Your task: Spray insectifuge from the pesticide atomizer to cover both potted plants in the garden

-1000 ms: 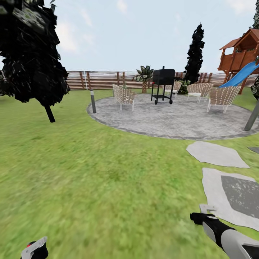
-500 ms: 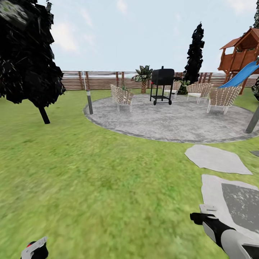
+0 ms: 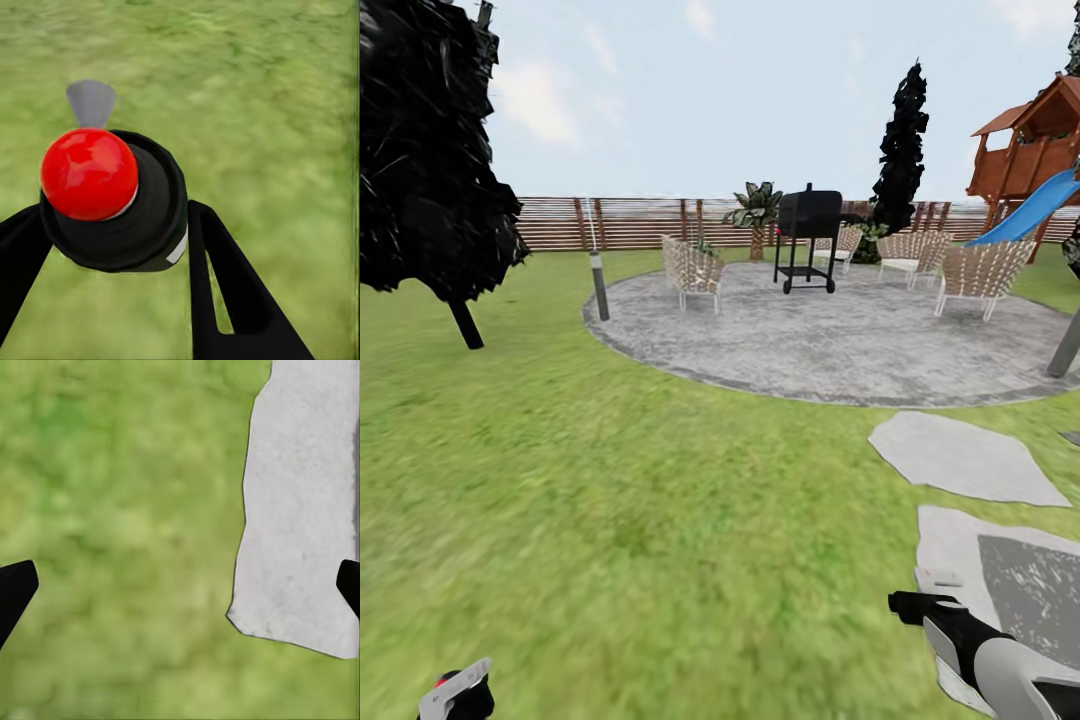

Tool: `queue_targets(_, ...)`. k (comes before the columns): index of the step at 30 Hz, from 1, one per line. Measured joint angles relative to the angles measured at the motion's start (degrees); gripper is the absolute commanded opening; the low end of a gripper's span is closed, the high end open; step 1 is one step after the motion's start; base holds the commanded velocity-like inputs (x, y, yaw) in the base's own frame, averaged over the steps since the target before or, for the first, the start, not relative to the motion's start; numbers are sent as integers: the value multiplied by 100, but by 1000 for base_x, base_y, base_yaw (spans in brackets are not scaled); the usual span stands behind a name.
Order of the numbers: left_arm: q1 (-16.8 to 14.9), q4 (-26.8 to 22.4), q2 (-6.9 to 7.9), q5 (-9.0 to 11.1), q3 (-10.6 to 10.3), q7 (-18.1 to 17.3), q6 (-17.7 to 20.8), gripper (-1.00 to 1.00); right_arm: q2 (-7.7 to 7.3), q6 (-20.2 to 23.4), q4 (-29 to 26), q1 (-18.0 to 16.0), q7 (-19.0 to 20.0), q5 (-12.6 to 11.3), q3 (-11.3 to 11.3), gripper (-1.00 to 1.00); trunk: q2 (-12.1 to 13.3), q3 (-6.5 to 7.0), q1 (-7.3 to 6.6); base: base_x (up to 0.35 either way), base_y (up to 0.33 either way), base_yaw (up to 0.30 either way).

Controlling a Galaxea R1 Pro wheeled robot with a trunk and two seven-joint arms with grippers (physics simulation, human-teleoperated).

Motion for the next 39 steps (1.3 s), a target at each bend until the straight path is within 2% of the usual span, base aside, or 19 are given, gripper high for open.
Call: queue_targets(39, -1, 7, 0, 2, 0, 0, 9, -100, 0, 0, 0, 0, -17, 3, 2, 100, 0, 0, 0, 292, -198, 0)
